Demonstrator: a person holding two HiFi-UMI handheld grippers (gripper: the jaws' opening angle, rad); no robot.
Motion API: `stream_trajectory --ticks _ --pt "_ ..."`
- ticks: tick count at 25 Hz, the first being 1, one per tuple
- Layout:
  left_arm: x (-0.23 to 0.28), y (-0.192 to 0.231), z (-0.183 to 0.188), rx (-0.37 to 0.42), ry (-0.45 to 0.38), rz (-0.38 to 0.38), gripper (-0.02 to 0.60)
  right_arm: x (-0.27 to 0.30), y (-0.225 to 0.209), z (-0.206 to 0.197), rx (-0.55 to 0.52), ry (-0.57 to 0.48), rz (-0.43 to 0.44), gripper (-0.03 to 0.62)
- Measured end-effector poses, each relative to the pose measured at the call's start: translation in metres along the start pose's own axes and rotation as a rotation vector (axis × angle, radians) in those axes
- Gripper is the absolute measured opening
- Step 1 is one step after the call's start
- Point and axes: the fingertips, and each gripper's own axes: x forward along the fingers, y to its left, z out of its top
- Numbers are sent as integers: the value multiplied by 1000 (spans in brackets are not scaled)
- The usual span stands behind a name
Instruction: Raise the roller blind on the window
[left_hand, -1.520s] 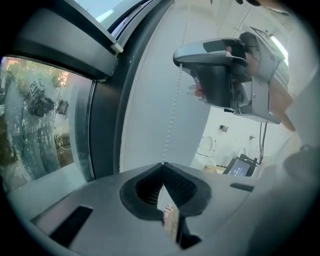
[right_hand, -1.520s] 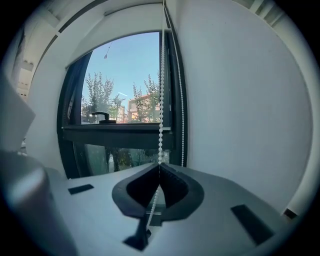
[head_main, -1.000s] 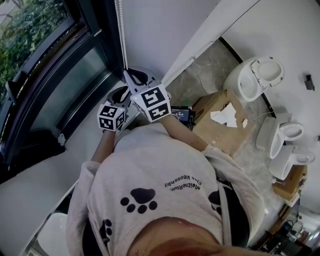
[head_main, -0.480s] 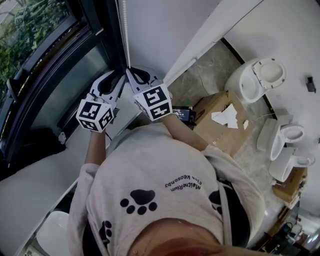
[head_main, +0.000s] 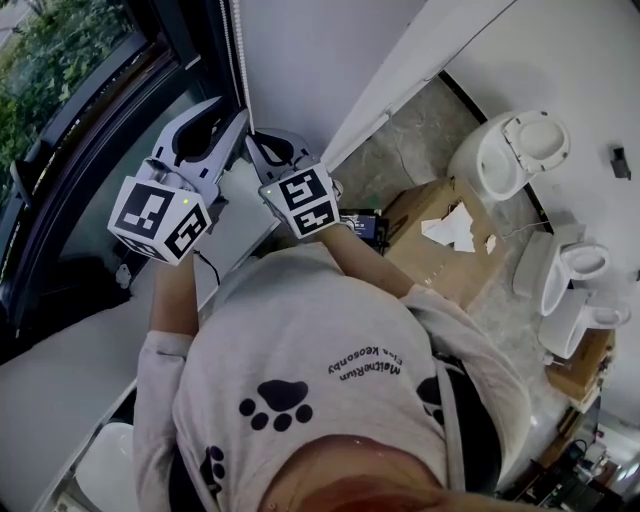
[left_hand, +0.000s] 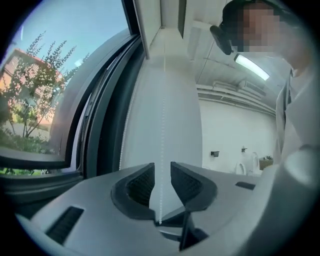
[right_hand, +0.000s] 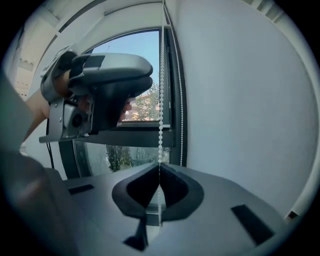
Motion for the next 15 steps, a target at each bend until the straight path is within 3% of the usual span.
stream_trajectory --ticks 4,7,10,15 --pt "12 -4 19 48 -1 -8 104 0 2 0 -8 0 1 9" --pt "21 1 25 66 5 10 64 1 3 0 -15 -1 1 9" --pt "26 2 25 52 13 -5 12 2 3 0 -20 -1 -3 9" --pt "28 2 17 38 30 -23 9 5 0 -7 2 24 0 9"
